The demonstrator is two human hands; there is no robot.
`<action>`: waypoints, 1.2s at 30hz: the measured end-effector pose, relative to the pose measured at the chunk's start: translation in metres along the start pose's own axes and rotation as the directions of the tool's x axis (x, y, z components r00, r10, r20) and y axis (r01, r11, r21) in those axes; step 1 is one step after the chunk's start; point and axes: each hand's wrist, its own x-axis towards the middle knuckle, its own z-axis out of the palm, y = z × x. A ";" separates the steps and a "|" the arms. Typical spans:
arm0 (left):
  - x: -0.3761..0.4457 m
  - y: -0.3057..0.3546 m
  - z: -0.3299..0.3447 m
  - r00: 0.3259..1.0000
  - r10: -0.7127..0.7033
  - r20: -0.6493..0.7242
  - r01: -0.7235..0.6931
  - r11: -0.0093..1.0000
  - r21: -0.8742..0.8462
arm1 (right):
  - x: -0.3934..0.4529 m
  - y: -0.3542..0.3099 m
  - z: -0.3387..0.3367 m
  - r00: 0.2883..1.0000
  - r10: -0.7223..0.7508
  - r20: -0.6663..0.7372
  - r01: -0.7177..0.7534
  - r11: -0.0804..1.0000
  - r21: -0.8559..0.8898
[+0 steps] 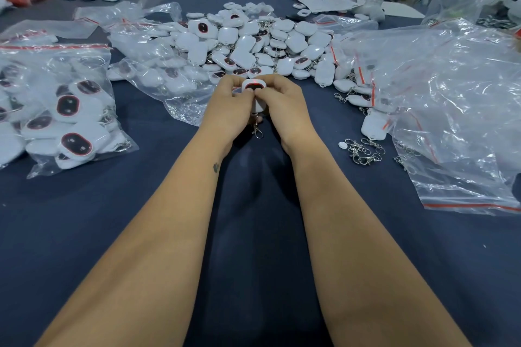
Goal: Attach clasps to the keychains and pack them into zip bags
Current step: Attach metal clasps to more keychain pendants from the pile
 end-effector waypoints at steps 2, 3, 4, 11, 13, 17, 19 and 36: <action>-0.001 0.000 0.001 1.000 0.010 0.011 -0.011 1.000 0.029 | 0.000 0.000 0.000 1.000 0.012 -0.004 -0.011 1.000 0.008; -0.001 0.000 0.001 1.000 0.014 0.012 -0.014 0.999 0.036 | 0.001 0.001 0.000 1.000 0.016 -0.008 -0.016 1.000 0.009; -0.002 0.000 0.001 1.000 0.019 0.004 -0.019 0.999 0.043 | 0.001 0.002 0.000 1.000 0.021 -0.015 -0.021 1.000 0.006; -0.009 -0.003 -0.002 0.959 0.280 0.041 -0.273 0.877 0.395 | 0.003 0.002 -0.006 0.997 0.046 -0.065 -0.043 0.998 0.054; -0.010 -0.003 -0.004 0.935 0.350 0.062 -0.340 0.829 0.444 | 0.002 -0.001 -0.008 0.998 0.043 -0.047 -0.039 0.997 0.068; -0.007 0.003 -0.013 0.853 0.511 -0.110 -0.394 0.767 0.506 | 0.002 -0.003 -0.007 0.991 0.081 -0.105 -0.068 0.991 0.116; -0.002 0.002 -0.022 0.869 0.470 -0.156 -0.254 0.693 0.675 | 0.002 -0.005 -0.007 0.985 0.121 -0.122 -0.096 0.977 0.188; -0.010 -0.001 -0.006 0.973 0.213 -0.092 -0.150 0.880 0.450 | -0.001 -0.006 0.003 0.998 0.026 -0.053 -0.002 0.910 0.414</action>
